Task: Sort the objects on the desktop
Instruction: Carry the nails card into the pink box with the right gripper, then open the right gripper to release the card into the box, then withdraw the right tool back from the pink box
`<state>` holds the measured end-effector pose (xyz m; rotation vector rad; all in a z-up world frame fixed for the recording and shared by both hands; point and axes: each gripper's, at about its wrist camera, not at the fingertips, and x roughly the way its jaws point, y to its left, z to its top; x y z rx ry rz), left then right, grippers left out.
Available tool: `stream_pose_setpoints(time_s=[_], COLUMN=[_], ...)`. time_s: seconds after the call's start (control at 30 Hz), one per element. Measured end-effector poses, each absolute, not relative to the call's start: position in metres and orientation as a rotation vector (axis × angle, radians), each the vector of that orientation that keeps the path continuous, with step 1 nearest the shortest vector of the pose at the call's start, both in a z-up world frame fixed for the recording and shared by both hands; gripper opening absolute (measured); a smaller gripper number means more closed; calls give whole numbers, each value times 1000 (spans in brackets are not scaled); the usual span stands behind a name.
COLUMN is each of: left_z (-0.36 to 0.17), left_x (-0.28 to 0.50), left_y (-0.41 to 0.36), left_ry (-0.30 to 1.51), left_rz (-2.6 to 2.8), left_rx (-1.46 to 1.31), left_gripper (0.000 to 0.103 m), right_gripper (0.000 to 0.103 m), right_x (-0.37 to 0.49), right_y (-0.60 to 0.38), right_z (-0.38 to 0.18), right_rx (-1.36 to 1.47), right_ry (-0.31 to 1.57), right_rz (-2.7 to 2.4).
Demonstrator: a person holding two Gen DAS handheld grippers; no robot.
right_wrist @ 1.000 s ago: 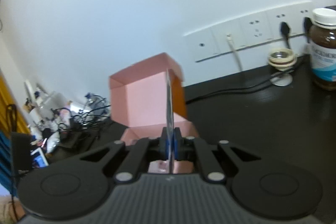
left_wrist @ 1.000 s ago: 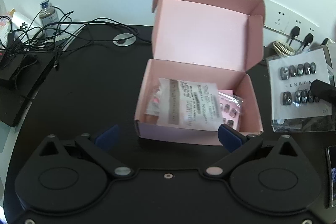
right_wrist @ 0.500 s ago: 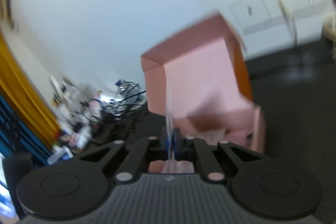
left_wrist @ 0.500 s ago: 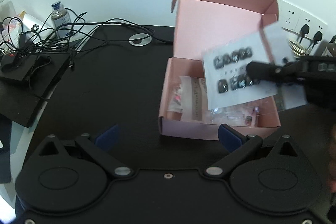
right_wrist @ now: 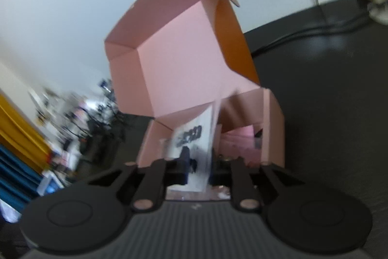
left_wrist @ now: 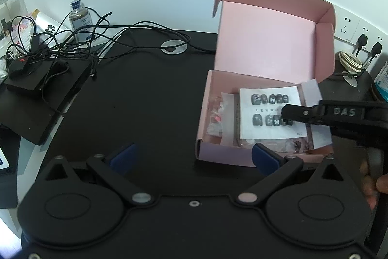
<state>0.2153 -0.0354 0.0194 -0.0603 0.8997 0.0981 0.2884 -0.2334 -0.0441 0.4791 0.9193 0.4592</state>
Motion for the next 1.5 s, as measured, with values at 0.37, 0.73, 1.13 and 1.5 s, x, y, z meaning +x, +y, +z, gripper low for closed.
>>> stream_pose_setpoints(time_s=[0.37,0.73,1.13,1.5], left_z=[24,22,21,22], left_x=[216,213,207,208], left_y=[-38,-35,-26,-30], left_ry=[883,890,895,888], left_rz=[98,114,154,137], left_rx=[-80,-82,-78,-68], left_gripper=[102,102,102,102], right_gripper=[72,72,71,70], right_x=[266,266,278,265], right_y=[-239,-236,-204,-226], right_z=[-7,-9,-38,-30], right_rx=[355,384,372,406], right_ry=[747,775,896,898], right_rz=[454,494,509,474])
